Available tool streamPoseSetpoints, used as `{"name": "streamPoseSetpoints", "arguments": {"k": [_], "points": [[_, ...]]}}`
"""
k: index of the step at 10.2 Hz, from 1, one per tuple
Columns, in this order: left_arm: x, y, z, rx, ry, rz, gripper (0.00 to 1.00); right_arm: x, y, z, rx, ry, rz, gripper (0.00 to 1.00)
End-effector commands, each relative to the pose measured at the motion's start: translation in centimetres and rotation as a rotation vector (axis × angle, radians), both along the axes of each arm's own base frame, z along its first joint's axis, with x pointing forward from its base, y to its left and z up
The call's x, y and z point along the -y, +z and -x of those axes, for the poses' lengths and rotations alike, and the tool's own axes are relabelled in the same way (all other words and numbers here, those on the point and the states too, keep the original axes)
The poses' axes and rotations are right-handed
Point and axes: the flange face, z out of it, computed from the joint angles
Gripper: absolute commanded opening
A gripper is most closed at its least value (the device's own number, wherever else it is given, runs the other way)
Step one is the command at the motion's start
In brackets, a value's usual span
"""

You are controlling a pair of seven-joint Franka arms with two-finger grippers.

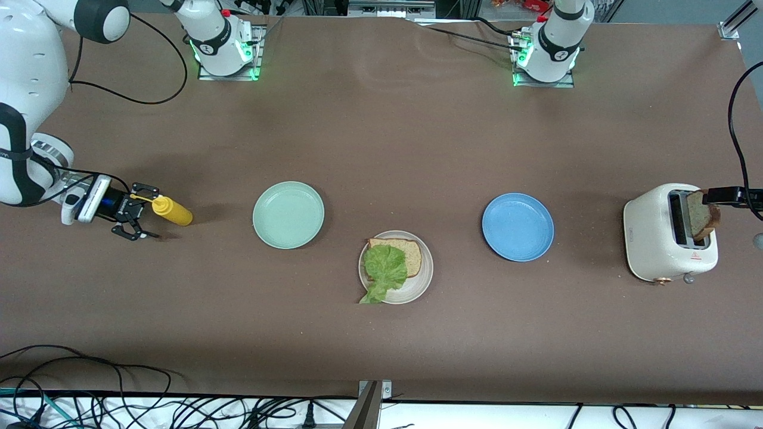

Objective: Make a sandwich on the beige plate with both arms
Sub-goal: 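Grasp the yellow squeeze bottle with the right gripper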

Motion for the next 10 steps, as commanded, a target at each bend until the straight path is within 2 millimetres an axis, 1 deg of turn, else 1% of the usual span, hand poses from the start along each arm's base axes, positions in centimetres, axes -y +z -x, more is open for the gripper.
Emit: {"name": "streamPoseSetpoints", "arguments": {"k": [1,3,4,6,7,8,9,10], "points": [[0.1,0.5,0.4,-0.007,-0.014,-0.020,1.00,-0.5,-0.9,1.8,0.014,-0.002,-0.048,1.00],[0.1,0.5,0.4,-0.007,-0.014,-0.020,1.00,-1.3,-1.3,2.0,0.018,0.004,-0.066,1.00],[0.1,0.6,0.5,-0.005,-0.014,-0.020,1.00,-2.3,-1.5,1.7,0.023,0.009,-0.084,1.00],[0.1,0.5,0.4,-0.007,-0.014,-0.020,1.00,-3.0,-1.6,1.2,0.035,-0.005,-0.099,0.99],[0.1,0.6,0.5,-0.005,-0.014,-0.020,1.00,-3.7,-1.6,0.7,0.045,-0.008,-0.106,0.92],[0.1,0.6,0.5,-0.005,-0.014,-0.020,1.00,-4.1,-1.6,0.3,0.054,-0.015,-0.112,0.65],[0.1,0.4,0.4,-0.008,-0.014,-0.020,1.00,-4.4,-1.5,-0.2,0.078,-0.026,-0.115,0.26],[0.1,0.6,0.5,-0.005,-0.014,-0.020,1.00,-4.9,-1.4,-0.6,0.084,-0.029,-0.105,0.00]]}}
